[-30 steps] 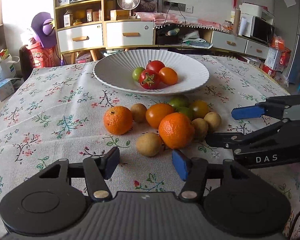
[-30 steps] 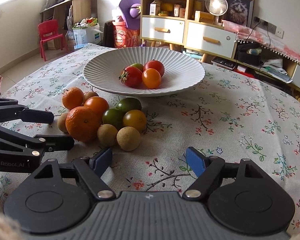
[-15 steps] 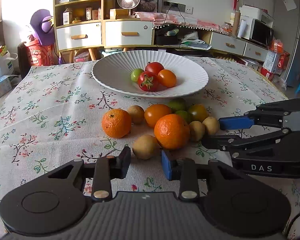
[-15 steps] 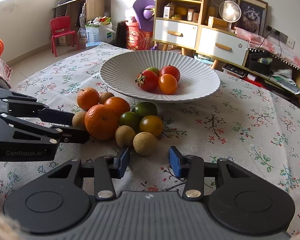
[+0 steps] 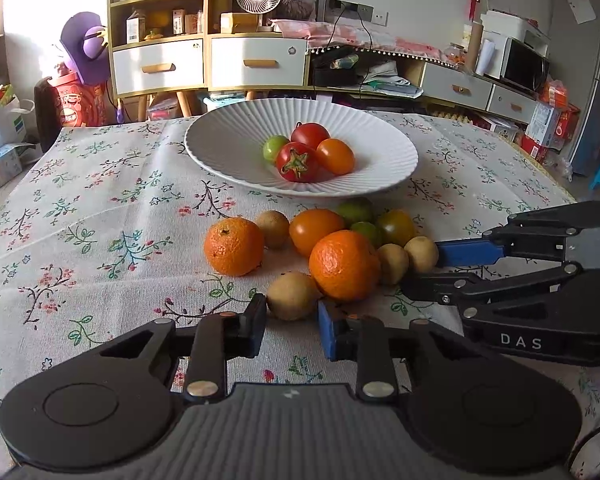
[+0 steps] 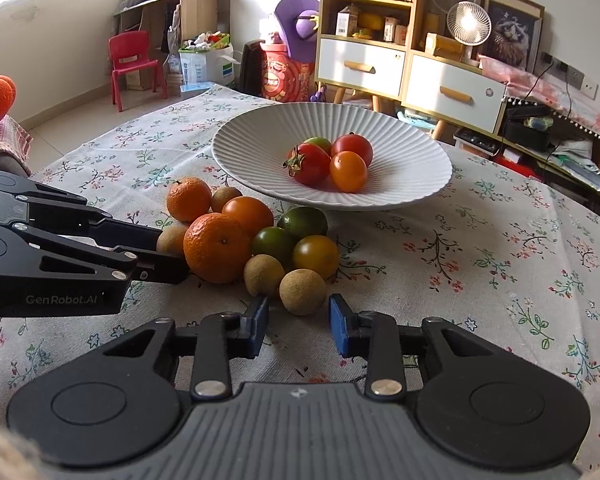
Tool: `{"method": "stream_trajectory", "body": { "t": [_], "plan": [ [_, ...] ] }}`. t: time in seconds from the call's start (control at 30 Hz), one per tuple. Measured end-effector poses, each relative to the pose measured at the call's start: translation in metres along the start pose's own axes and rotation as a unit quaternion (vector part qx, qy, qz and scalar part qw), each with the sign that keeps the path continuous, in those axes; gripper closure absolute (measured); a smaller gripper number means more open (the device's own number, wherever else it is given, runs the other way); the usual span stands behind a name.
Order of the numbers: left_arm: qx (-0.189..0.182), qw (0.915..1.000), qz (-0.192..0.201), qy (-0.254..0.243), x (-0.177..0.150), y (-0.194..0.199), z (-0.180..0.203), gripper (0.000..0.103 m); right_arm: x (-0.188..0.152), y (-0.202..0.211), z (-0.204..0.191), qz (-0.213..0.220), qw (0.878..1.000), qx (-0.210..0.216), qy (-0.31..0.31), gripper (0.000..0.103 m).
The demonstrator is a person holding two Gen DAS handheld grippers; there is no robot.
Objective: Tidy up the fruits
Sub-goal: 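Close the left tool on a brown kiwi-like fruit while the right tool grasps another brown fruit, then carry both held brown fruits over the white ribbed plate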
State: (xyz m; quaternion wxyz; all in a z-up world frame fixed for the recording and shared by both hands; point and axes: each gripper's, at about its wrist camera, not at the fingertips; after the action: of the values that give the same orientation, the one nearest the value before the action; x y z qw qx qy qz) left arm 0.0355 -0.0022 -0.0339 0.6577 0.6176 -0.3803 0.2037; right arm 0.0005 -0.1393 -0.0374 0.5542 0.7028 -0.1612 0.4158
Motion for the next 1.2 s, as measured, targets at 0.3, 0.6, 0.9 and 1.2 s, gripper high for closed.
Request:
{"method": "stream_trajectory", "body": {
  "t": [0.3, 0.6, 0.9, 1.2],
  "plan": [
    [-0.003, 1.0, -0.006, 0.002, 0.002, 0.002, 0.0, 0.078, 0.001, -0.001, -0.001, 0.0, 1.0, 0.001, 0.0, 0.074],
    [-0.006, 0.9999, -0.013, 0.003, 0.004, 0.004, 0.0, 0.078, 0.003, 0.0, 0.002, -0.005, 1.0, 0.002, -0.003, 0.08],
    [-0.018, 0.9993, -0.034, -0.001, 0.009, 0.008, 0.001, 0.078, 0.006, 0.003, 0.008, -0.018, 0.999, 0.015, -0.028, 0.081],
    [-0.038, 0.9983, -0.044, 0.007, 0.016, 0.016, -0.001, 0.079, 0.009, 0.01, 0.007, -0.021, 0.999, 0.028, -0.04, 0.081]
  ]
}}
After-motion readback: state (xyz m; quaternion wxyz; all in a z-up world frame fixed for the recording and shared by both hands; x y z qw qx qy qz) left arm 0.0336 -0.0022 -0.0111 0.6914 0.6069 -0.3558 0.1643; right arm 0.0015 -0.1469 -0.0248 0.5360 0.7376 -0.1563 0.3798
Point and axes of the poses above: each gripper's, at about its wrist camera, not at the fingertips, and y roughly against the way its jaws point, z to its right, x to its top, and after that the axes turned 9 degrees about x, right-handed
